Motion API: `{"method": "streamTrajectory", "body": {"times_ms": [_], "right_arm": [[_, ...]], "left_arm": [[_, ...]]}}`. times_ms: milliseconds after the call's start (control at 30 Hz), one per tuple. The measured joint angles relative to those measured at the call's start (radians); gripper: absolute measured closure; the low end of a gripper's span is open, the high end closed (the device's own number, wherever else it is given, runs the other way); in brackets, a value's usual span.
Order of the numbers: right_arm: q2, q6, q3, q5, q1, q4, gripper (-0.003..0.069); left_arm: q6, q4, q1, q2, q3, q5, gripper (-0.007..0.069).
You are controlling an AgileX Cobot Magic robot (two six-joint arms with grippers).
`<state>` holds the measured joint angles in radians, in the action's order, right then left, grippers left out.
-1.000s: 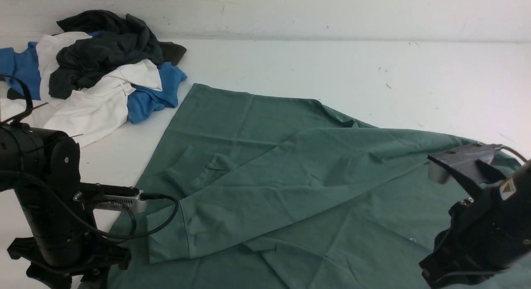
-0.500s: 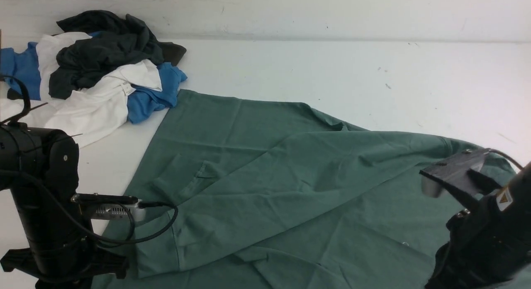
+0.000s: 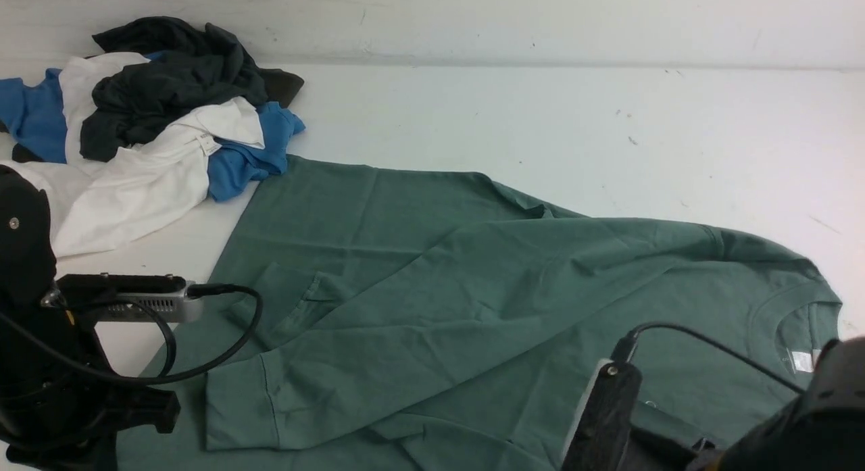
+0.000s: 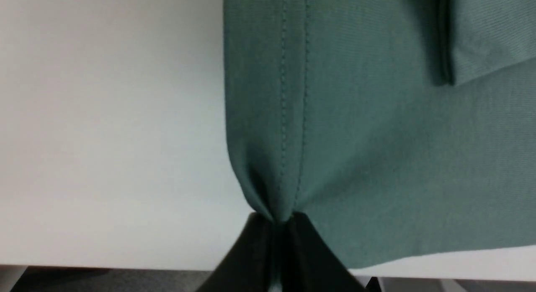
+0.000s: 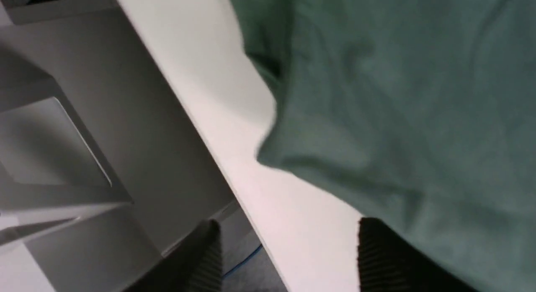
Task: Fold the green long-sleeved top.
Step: Use both arms simultaneously to clamp the lower edge of the clothing fabric
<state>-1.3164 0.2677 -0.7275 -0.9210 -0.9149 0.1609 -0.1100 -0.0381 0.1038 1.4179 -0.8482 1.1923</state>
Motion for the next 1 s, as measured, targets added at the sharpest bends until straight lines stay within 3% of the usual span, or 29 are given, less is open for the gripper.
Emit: {"method": "streamTrajectory", "body": {"times_ms": [100, 300, 400, 600, 633, 667, 1000], "right_arm": [[-0.034, -0.001, 0.014, 0.064, -0.053, -0.025, 0.0142], [-0.15, -0.014, 0.017, 0.107, -0.066, -0.099, 0.0144], [-0.2, -0.065, 0.017, 0.128, -0.067, -0.145, 0.02], [-0.224, -0.143, 0.017, 0.133, -0.07, -0.206, 0.0566], [-0.223, -0.147, 0.016, 0.126, -0.071, -0.207, 0.0576], [-0.212, -0.156, 0.016, 0.092, -0.072, -0.207, 0.0631], [0.049, -0.2, 0.014, -0.114, -0.07, -0.241, 0.0648]], "left_arm": [[0.0, 0.0, 0.0, 0.0, 0.0, 0.003, 0.0608], [0.0, 0.0, 0.0, 0.0, 0.001, 0.003, 0.0608], [0.0, 0.0, 0.0, 0.0, 0.001, 0.003, 0.0608], [0.019, 0.0, 0.0, -0.013, 0.001, 0.003, 0.0608], [0.019, 0.0, 0.0, -0.016, 0.003, 0.003, 0.0608], [0.018, -0.003, 0.0, -0.048, 0.009, 0.003, 0.0608], [-0.018, -0.088, 0.0, -0.301, -0.004, 0.03, 0.0608]]}}
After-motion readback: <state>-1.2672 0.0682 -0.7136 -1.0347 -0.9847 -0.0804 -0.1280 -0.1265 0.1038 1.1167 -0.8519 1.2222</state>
